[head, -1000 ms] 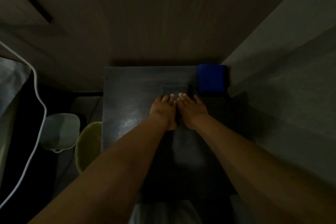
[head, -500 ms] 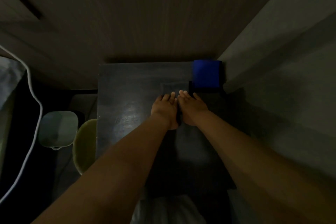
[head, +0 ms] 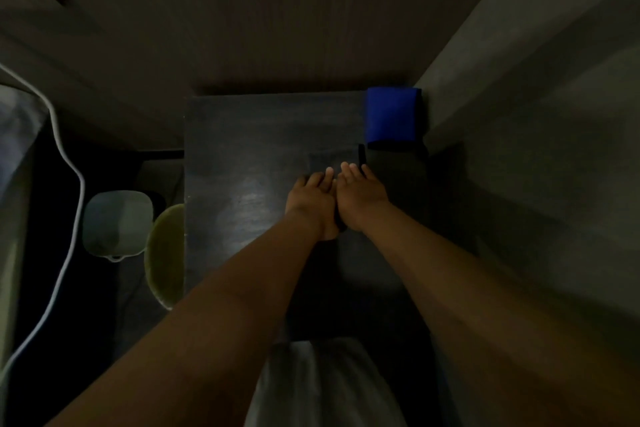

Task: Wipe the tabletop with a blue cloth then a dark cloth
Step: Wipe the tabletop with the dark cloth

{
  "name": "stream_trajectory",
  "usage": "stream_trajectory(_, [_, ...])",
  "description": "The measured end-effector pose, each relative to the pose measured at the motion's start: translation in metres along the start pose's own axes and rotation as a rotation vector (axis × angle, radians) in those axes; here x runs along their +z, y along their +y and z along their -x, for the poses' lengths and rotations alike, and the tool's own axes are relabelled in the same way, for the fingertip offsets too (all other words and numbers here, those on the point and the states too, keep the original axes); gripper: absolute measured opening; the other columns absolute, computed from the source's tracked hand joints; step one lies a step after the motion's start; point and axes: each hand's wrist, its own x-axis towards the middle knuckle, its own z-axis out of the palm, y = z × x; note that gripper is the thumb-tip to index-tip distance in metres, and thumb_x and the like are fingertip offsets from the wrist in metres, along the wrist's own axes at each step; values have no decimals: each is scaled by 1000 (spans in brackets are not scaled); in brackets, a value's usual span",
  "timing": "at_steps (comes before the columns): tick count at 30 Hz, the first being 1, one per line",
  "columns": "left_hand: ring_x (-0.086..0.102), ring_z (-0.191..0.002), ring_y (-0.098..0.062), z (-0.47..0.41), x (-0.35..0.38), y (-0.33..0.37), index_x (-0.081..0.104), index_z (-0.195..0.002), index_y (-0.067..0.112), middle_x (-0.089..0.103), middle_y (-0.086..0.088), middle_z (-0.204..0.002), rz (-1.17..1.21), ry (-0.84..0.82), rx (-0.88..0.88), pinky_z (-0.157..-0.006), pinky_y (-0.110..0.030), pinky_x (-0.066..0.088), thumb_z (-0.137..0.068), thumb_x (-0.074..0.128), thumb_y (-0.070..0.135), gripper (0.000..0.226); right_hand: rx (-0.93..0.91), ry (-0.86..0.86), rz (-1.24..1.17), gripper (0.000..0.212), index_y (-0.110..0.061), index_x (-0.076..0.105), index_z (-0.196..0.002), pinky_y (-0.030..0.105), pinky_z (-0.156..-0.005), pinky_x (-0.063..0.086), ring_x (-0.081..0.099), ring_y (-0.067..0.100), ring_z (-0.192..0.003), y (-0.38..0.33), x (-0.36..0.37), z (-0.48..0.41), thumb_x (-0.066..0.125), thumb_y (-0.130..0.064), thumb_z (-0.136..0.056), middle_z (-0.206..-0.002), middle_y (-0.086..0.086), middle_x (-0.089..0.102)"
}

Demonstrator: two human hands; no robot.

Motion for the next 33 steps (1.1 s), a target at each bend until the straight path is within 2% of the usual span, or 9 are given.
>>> stream_trajectory(3, [5,-147,-24,1,1,0,2,-155,17,-3,-6,-162,-7,0,-2,-119,-42,9,-85,49,60,94,14,11,-1,66,-10,6,-155,39,-123,-1,-2,23,-151,-1,1,1,40,-23,-100,-163,9,-3])
stream_trajectory(18, [8,-147,-24,-14,-7,36,4,-155,15,0,-9,-162,-30,27,39,-118,-40,6,-85,48,60,93,15,-20,47,76,-12,3,-155,41,-121,-7,-5,21,-151,43,11,12,50,-23,-95,-163,8,-5])
stream_trajectory(25, [7,-147,-24,-25,-18,65,3,-155,16,-1,-9,-162,-66,11,81,-119,-40,5,-86,48,55,90,40,-15,-4,62,-12,4,-155,41,-122,-6,-5,19,-151,76,22,19,31,-28,-102,-163,7,-5])
stream_trajectory(33, [5,-147,-23,-41,-28,97,4,-155,16,-1,-8,-162,-59,11,115,-119,-41,5,-87,48,55,90,87,-52,45,72,-12,2,-155,42,-122,-6,-6,20,-151,108,30,27,42,-30,-98,-163,8,-7])
